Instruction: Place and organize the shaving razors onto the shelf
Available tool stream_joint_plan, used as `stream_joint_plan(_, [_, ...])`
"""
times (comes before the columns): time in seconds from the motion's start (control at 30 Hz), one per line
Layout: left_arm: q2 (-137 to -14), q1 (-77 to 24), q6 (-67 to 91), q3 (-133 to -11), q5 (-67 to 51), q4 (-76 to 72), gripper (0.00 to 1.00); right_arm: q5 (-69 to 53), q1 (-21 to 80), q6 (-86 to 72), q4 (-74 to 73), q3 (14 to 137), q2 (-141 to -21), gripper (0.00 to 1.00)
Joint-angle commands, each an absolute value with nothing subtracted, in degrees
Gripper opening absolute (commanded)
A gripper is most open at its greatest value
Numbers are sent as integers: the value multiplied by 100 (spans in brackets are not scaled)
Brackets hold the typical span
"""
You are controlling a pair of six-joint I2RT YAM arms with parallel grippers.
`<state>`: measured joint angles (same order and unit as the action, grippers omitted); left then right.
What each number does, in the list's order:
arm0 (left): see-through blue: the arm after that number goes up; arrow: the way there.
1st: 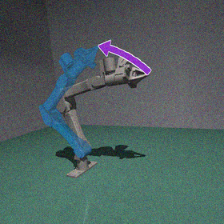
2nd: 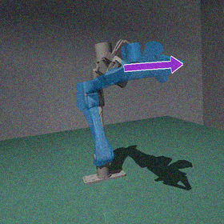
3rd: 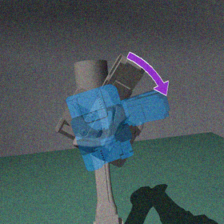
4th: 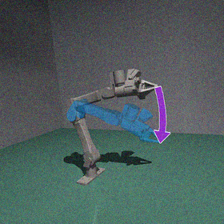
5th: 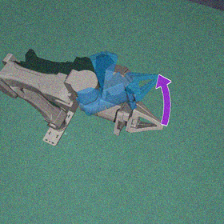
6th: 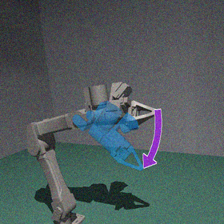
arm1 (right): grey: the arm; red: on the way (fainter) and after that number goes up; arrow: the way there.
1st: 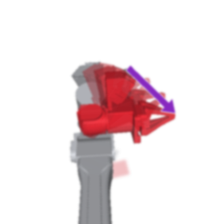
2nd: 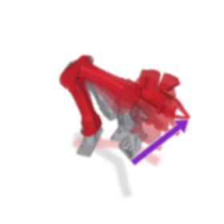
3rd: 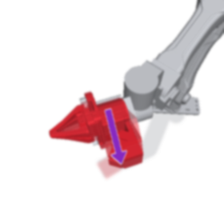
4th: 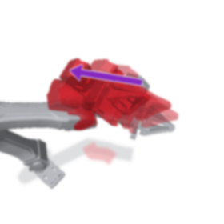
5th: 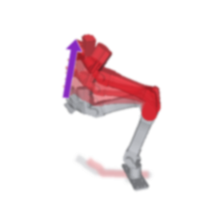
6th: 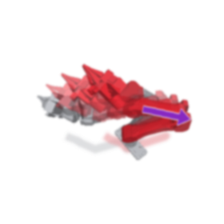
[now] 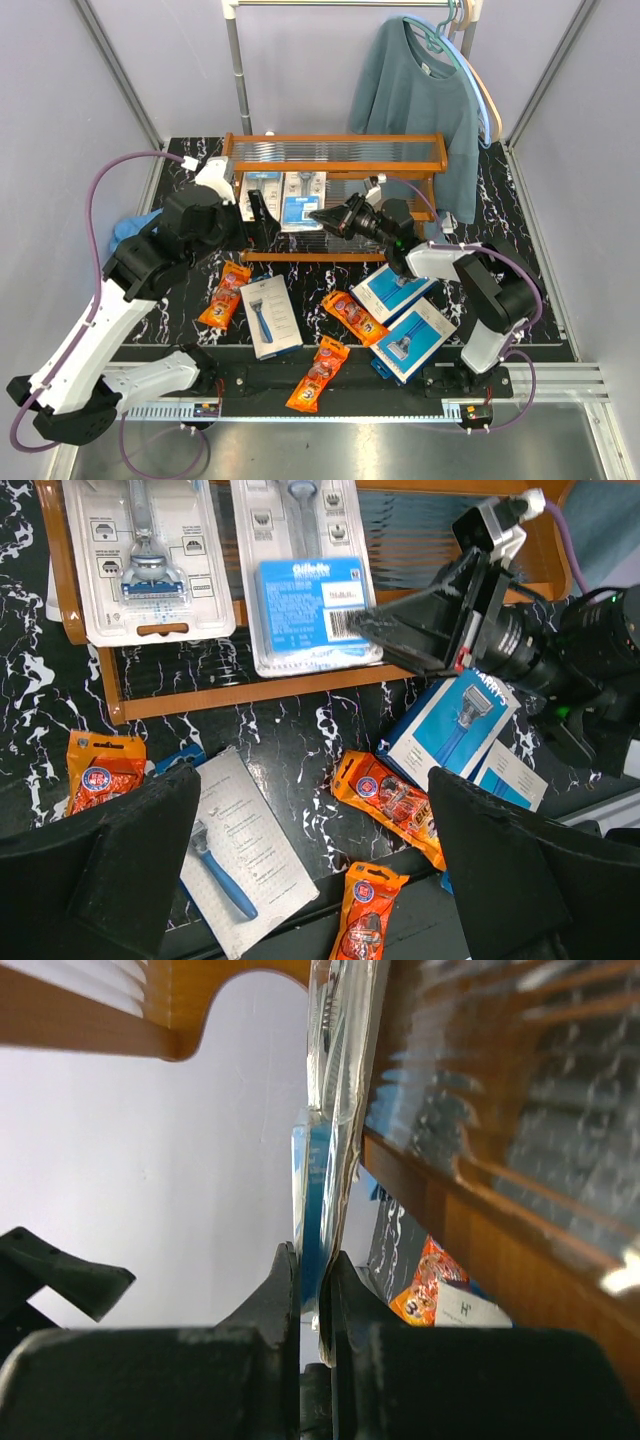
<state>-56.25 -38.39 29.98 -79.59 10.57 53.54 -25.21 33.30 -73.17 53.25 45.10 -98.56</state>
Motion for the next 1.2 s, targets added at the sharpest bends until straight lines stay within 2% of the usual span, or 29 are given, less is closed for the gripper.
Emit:
stream_joint_plan(0.0, [-5546,-3814,2883,-7858,1116,5186,99,-2812,3287,-7304,5608,5132,-10037,0])
stream_joint_plan(0.5, [-5572,-3806,2856,-7691,1081,5186,99,-2865,3112,-7418,5563,5484,-10599,0])
stream_joint_plan(0.73, [-5546,-3814,2883,-7620,1028,5186,99,-2944,3032,-7400,5327,5730,-10714,5])
stream_joint_plan(0.97, [-5511,-3814,2883,-7532,984,5186,99,-3032,3006,-7427,5080,5950,-10881,20])
stream_joint_plan(1.0, [-5511,-3806,2874,-7515,984,5186,99,-3024,3006,-7427,5071,5941,-10890,26])
stream_joint_plan(1.07, [-5493,-3814,2874,-7497,984,5194,99,-2971,3006,-7427,5054,5889,-10863,32])
stream_joint_plan(1.17, [-5458,-3806,2874,-7488,993,5194,99,-2840,3015,-7374,5019,5740,-10732,45])
